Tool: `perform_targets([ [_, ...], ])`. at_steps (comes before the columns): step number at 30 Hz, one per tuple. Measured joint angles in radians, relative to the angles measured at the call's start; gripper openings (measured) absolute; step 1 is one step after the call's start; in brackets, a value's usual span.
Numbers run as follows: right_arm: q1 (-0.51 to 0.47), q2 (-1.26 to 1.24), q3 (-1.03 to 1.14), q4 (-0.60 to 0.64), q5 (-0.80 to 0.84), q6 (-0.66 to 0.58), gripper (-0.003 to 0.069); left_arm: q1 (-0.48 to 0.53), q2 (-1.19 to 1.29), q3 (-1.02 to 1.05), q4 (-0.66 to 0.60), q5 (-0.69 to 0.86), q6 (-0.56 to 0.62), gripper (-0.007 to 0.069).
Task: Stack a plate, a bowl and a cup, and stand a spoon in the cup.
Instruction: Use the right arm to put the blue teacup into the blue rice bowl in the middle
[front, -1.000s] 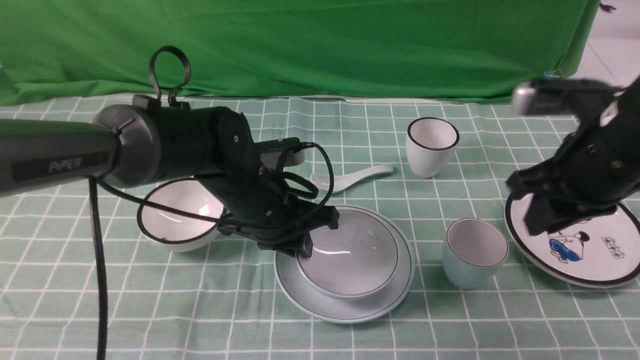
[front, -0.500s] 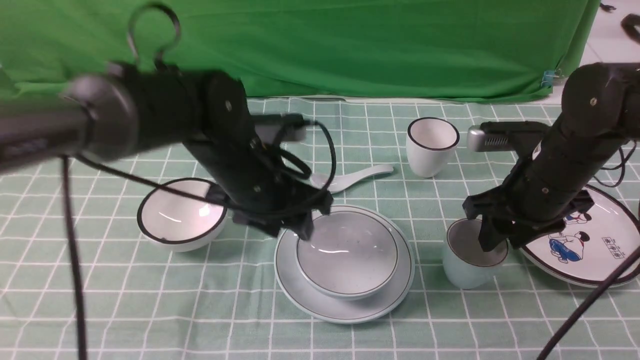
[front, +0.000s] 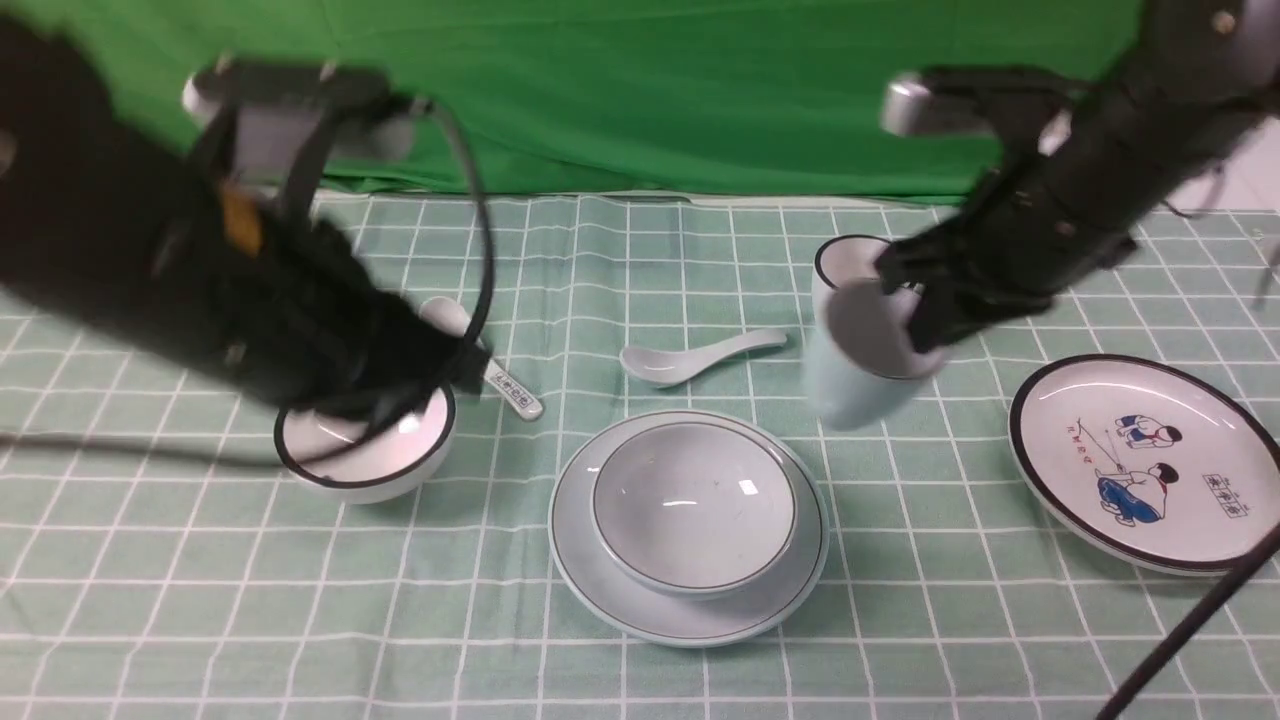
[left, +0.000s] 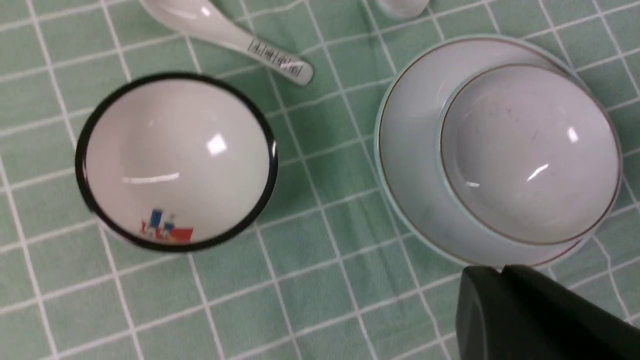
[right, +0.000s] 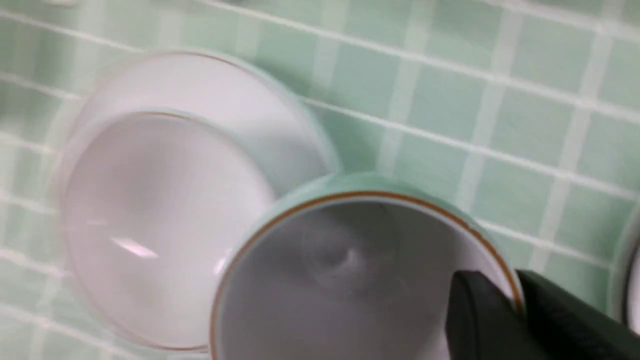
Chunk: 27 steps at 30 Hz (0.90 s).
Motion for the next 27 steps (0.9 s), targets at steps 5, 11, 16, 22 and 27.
perform_targets([
  [5,0.135,0.126,-0.083,0.018,0.022,-0.004,0.0078,0.000,-0.059,0.215,0.002,-0.061,-0.074,0.0010],
  [11,0.177,0.227,-0.093,0.014,0.028,-0.004,0.0078,0.000,-0.066,0.271,0.005,-0.060,-0.081,0.0010],
  [16,0.179,0.244,-0.094,0.009,0.024,-0.001,0.0099,0.000,-0.066,0.271,0.012,-0.073,-0.083,0.0010],
  [22,0.179,0.247,-0.096,0.012,0.010,-0.001,0.0222,0.000,-0.066,0.271,0.017,-0.077,-0.083,0.0010],
  [27,0.179,0.247,-0.158,-0.029,0.031,-0.003,0.0364,0.000,-0.066,0.271,0.019,-0.078,-0.086,0.0010],
])
